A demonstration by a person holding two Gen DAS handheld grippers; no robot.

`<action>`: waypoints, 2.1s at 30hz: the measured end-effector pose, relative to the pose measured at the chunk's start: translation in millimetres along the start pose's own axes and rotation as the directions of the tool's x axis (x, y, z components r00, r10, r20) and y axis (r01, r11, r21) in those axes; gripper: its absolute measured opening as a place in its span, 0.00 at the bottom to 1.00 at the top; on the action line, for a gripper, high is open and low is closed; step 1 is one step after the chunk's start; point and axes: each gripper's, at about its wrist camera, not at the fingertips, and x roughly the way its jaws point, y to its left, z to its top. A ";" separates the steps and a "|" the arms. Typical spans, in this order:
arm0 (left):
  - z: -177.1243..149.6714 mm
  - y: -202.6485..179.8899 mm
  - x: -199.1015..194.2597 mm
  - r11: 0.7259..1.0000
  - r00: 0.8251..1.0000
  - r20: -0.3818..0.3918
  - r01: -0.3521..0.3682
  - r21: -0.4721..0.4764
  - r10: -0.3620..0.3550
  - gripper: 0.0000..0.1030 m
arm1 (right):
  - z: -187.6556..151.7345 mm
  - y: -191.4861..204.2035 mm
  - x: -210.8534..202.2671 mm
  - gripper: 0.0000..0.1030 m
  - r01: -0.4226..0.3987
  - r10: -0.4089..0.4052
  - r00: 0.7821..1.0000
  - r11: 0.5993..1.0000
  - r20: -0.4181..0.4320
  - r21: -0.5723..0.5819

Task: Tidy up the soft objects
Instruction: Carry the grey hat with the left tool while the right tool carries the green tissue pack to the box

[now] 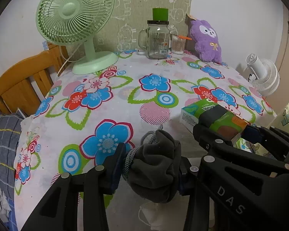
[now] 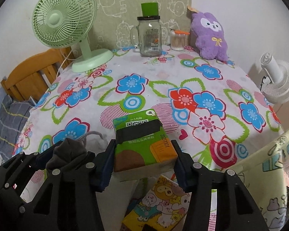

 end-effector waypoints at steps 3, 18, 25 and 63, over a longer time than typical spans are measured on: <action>-0.7 -0.5 -7.1 1.000 1.000 0.010 -0.002 -0.001 0.002 0.44 | -0.2 0.5 -7.1 0.55 -0.002 0.002 1.000 1.000 0.011 -0.001; -9.2 -6.8 -45.5 1.000 0.998 0.063 -0.014 -0.015 0.015 0.43 | -8.7 3.1 -45.9 0.55 -0.024 0.024 0.998 1.000 0.057 -0.012; -16.3 -13.5 -64.0 1.000 0.996 0.085 -0.013 -0.020 0.015 0.43 | -16.9 2.6 -66.1 0.55 -0.033 0.035 0.997 0.999 0.075 -0.019; -41.3 -73.6 -167.6 0.999 0.977 0.209 0.021 0.041 -0.030 0.43 | -49.9 -30.8 -193.2 0.55 -0.026 0.043 0.976 0.996 0.215 -0.082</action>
